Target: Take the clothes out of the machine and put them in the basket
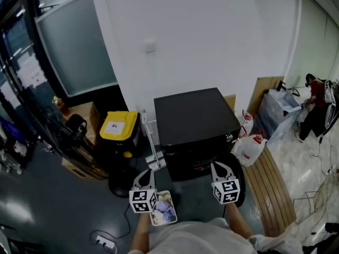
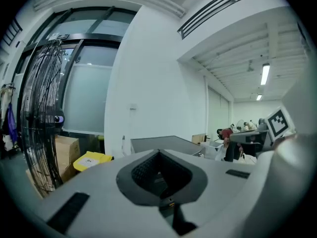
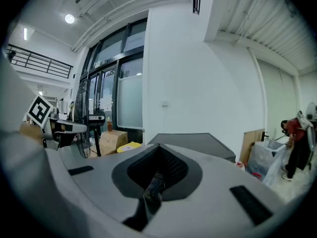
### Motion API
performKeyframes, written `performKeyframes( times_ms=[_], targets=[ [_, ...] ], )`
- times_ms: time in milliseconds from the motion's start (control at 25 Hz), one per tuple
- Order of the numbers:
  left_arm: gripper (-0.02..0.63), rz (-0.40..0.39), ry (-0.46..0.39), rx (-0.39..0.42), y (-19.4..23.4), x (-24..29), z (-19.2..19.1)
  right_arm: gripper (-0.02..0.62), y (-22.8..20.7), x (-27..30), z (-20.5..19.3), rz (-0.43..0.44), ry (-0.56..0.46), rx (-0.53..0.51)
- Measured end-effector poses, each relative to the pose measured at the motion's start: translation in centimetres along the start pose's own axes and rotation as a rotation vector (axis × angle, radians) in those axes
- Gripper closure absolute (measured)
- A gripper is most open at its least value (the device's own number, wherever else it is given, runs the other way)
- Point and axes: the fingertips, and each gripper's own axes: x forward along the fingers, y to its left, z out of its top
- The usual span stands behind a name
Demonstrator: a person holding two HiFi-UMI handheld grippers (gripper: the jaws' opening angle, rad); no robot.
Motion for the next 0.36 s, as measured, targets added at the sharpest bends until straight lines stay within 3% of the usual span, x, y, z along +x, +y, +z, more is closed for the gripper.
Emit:
performKeyframes(
  times_ms=[360],
  targets=[
    [0.588,0.016,-0.013,0.024,0.08,0.00,-0.08,0.572,0.31,0.71,-0.17,0.006,0.004,-0.011]
  ],
)
